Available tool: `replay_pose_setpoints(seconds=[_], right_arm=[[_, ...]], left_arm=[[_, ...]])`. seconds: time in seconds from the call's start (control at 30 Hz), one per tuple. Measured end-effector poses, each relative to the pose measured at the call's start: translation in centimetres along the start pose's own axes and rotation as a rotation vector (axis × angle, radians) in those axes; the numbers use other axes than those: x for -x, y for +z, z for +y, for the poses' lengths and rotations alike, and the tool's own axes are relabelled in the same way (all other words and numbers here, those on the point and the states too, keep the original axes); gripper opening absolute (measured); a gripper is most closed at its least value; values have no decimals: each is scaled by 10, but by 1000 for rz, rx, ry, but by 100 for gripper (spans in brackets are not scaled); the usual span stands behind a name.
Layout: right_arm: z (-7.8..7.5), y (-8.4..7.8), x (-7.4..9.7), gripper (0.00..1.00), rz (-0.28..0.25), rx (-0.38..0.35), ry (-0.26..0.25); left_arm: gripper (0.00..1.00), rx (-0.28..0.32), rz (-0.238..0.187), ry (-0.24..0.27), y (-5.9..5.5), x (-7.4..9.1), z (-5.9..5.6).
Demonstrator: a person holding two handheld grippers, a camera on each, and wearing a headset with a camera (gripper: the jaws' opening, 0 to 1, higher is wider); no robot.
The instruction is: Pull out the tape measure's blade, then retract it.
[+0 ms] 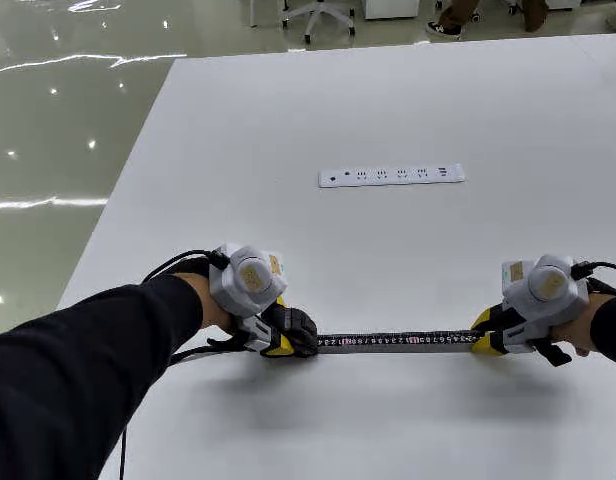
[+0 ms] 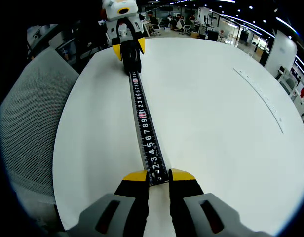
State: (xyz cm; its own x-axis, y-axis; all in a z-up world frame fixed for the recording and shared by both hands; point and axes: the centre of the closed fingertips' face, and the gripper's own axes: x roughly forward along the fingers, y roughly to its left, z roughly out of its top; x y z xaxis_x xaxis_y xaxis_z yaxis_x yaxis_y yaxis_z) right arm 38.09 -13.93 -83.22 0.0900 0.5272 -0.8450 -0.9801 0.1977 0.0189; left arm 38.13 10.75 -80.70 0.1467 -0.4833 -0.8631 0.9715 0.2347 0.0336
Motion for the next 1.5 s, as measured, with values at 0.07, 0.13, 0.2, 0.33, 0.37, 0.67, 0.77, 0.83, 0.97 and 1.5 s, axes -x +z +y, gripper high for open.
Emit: replay_pose_setpoints(seconds=[0.07, 0.13, 0.2, 0.33, 0.37, 0.67, 0.77, 0.83, 0.97, 1.5], right_arm=[[0, 0, 0, 10, 0, -2, 1], [0, 0, 0, 10, 1, 0, 3], [-1, 0, 0, 10, 2, -1, 6], [-1, 0, -1, 10, 6, 3, 9], [-1, 0, -1, 10, 6, 2, 8], [-1, 1, -1, 11, -15, -44, -22], [-1, 2, -2, 12, -5, -36, -29], [-3, 0, -3, 13, -11, -71, -36], [-5, -2, -4, 14, -30, -100, -70], [-4, -18, 28, 49, -161, -282, -327]], left_arm=[[32, 0, 0, 0, 0, 0, 0], [32, 1, -1, 1, 0, 0, 0], [32, 2, -2, 0, 0, 0, 0], [32, 1, -3, -2, 0, 0, 0], [32, 0, -3, -2, 0, 0, 1], [32, -7, -20, 6, 1, 0, 1], [33, -1, -23, 6, 2, -1, 2], [34, 8, -19, 9, 2, -1, 2], [35, 37, 18, 38, -8, -3, 3], [100, 485, -258, 318, -36, 31, 29]])
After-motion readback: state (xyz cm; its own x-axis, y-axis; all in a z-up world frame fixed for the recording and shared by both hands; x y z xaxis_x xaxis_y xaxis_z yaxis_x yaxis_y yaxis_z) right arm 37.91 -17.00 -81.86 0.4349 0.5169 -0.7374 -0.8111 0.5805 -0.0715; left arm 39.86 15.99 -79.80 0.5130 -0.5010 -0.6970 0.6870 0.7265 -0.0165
